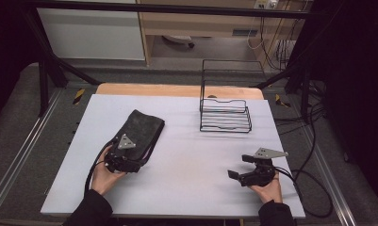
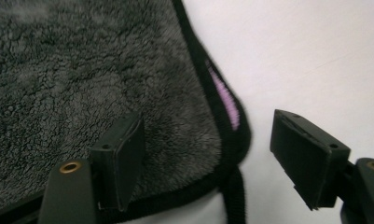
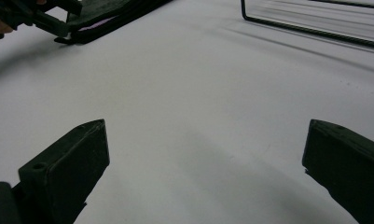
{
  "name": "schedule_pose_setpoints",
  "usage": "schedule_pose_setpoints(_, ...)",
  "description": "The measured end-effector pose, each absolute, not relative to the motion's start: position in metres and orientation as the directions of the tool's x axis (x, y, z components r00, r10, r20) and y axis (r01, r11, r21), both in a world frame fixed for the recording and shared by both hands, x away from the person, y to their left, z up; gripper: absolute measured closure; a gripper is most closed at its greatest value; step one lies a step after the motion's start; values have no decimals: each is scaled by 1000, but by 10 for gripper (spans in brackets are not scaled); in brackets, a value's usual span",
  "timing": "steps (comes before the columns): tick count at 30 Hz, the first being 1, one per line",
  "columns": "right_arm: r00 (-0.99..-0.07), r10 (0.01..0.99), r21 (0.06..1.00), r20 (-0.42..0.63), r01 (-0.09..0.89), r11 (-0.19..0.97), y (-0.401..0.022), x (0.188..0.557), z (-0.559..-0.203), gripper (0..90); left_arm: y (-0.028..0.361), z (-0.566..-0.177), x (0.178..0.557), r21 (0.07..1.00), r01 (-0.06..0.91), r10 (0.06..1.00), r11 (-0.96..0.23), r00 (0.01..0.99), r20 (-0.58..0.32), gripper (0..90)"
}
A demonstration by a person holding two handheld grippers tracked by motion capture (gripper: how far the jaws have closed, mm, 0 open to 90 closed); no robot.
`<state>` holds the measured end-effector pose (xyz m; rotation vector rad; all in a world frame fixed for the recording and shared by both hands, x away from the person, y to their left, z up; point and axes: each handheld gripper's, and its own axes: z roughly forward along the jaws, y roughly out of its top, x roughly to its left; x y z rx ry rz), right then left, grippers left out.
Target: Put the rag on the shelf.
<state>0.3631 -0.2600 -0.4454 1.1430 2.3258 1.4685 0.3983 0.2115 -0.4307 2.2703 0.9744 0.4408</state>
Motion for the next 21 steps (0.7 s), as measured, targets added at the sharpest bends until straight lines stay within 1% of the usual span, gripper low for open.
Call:
schedule_pose_setpoints(4, -694, 676, 827, 249, 516, 225, -260, 363, -445, 12, 208, -436, 401, 648, 535, 744, -541, 664, 73, 292)
schedule_pose_setpoints(6, -694, 676, 826, 249, 517, 226, -260, 363, -446, 12, 208, -437, 400, 652, 533, 748, -540, 659, 80, 322)
schedule_pose_setpoints(11, -693, 677, 826, 249, 517, 225, -260, 363, -446, 12, 205, -440, 399, 652, 523, 749, -550, 655, 106, 325)
schedule_pose_setpoints(15, -692, 677, 826, 249, 516, 225, -260, 363, -445, 12, 207, -441, 401, 655, 528, 752, -541, 653, 95, 346)
schedule_pose_setpoints(17, -692, 677, 826, 249, 517, 224, -260, 363, -445, 12, 207, -441, 401, 659, 532, 756, -532, 649, 85, 364)
schedule_pose_setpoints(19, -692, 678, 827, 248, 516, 224, -260, 363, -445, 12, 208, -440, 401, 659, 534, 758, -530, 646, 87, 400)
schedule_pose_setpoints(20, -692, 678, 828, 248, 515, 223, -260, 363, -445, 12, 208, -440, 402, 657, 535, 761, -531, 642, 92, 457)
schedule_pose_setpoints(21, -692, 678, 828, 248, 515, 223, -260, 363, -445, 12, 208, -440, 401, 657, 533, 765, -533, 635, 106, 457)
